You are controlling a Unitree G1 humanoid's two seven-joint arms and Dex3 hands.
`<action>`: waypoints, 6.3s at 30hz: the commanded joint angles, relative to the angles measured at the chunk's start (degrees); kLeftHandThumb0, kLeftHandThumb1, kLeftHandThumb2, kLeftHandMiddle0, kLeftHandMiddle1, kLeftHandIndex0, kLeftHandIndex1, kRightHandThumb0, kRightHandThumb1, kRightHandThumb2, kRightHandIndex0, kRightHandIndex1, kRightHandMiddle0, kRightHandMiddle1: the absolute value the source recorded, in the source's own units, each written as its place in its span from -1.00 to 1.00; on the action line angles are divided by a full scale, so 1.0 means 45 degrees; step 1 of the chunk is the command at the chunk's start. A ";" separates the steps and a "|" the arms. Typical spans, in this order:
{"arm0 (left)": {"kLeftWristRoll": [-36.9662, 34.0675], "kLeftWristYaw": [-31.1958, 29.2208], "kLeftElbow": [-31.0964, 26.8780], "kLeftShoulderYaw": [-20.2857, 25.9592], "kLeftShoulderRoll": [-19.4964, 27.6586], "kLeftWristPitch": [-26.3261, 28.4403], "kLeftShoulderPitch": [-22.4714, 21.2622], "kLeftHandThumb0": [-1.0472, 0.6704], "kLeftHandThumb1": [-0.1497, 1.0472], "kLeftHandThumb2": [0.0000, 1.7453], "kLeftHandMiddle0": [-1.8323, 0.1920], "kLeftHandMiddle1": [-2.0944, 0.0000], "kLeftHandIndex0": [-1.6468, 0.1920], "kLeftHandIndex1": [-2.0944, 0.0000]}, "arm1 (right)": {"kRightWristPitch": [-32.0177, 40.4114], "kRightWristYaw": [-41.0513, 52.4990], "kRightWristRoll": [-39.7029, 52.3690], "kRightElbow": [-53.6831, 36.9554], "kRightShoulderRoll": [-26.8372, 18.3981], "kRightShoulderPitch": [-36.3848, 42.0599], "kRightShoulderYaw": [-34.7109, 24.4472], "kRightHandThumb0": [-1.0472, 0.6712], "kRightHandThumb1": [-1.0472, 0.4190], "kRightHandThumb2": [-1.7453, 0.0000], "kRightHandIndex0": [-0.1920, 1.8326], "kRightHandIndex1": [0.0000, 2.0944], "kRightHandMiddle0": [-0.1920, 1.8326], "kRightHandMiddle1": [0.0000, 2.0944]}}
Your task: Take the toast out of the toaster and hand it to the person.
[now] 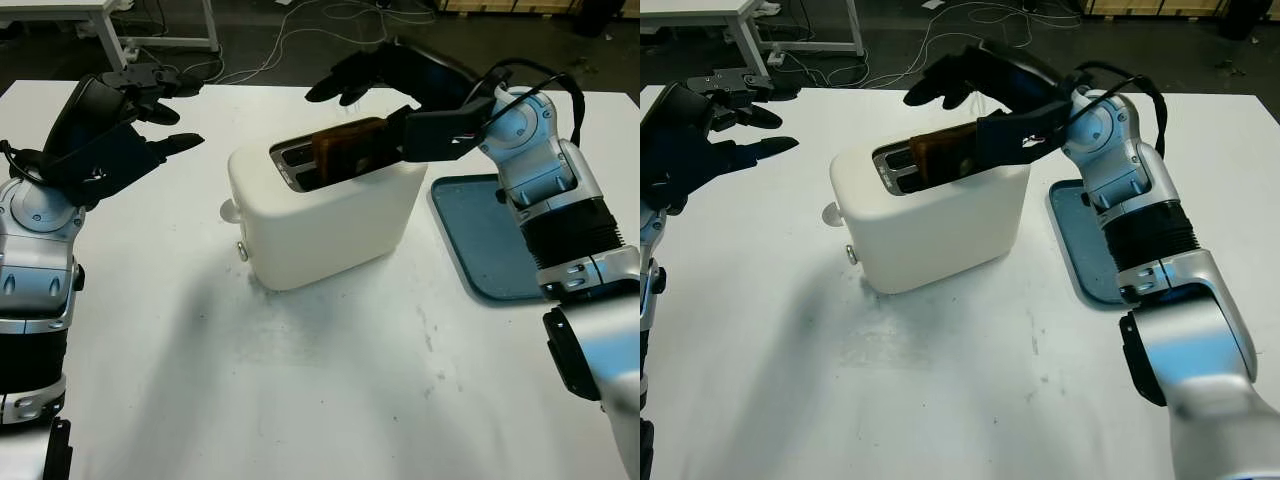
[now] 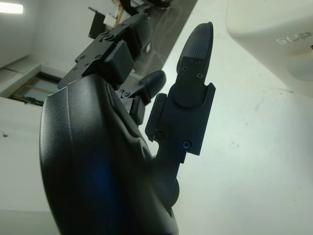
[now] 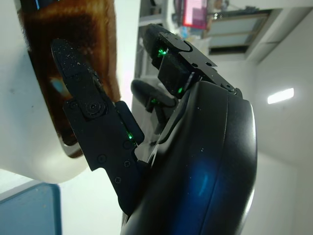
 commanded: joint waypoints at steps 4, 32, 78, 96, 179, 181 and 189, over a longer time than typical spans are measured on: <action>-0.0153 0.0049 -0.0202 0.0194 -0.0114 0.0221 0.0122 -0.36 0.68 -1.00 0.43 0.21 0.18 0.74 | -0.0402 -0.0018 -0.0027 0.0428 0.0122 -0.0017 0.0083 -0.34 -0.52 1.00 -0.37 -0.29 -0.08 -0.95; -0.0166 0.0119 -0.0150 0.0177 -0.0205 0.0273 0.0154 -0.38 0.68 -1.00 0.46 0.16 0.18 0.72 | -0.0821 0.0528 -0.1653 0.0586 -0.0974 -0.0282 0.0931 -0.35 -0.82 0.89 0.17 0.67 -0.02 0.67; -0.0145 0.0202 0.0053 0.0060 -0.0263 -0.0043 0.0108 -0.37 0.67 -1.00 0.46 0.15 0.19 0.70 | 0.0621 -0.4940 0.4512 0.7082 -0.0327 -0.1919 -0.5940 0.14 -0.83 0.59 0.07 0.67 -0.27 0.67; -0.0162 0.0213 0.0083 0.0109 -0.0265 -0.0197 0.0207 -0.36 0.67 -1.00 0.46 0.12 0.20 0.67 | 0.0668 -0.7011 0.5161 0.8439 0.0966 -0.0701 -0.6756 0.27 -0.83 0.51 -0.13 0.67 -0.49 0.67; -0.0144 0.0176 0.0234 0.0091 -0.0152 -0.0373 0.0182 -0.39 0.67 -1.00 0.49 0.07 0.26 0.57 | 0.0172 -0.6703 0.5128 0.8658 0.1948 -0.0317 -0.6819 0.21 -0.83 0.64 -0.05 0.67 -0.40 0.67; -0.0175 0.0147 0.0146 0.0111 -0.0159 -0.0234 0.0197 -0.39 0.67 -1.00 0.49 0.08 0.26 0.57 | 0.0102 -0.6535 0.5242 0.8580 0.1992 -0.0308 -0.6886 0.21 -0.83 0.63 -0.04 0.67 -0.37 0.67; -0.0174 0.0160 0.0003 0.0123 -0.0171 -0.0149 0.0255 -0.35 0.67 -1.00 0.49 0.09 0.27 0.57 | 0.0642 -0.5727 0.5393 0.8357 0.2038 -0.0355 -0.6969 0.19 -0.83 0.59 -0.09 0.67 -0.43 0.67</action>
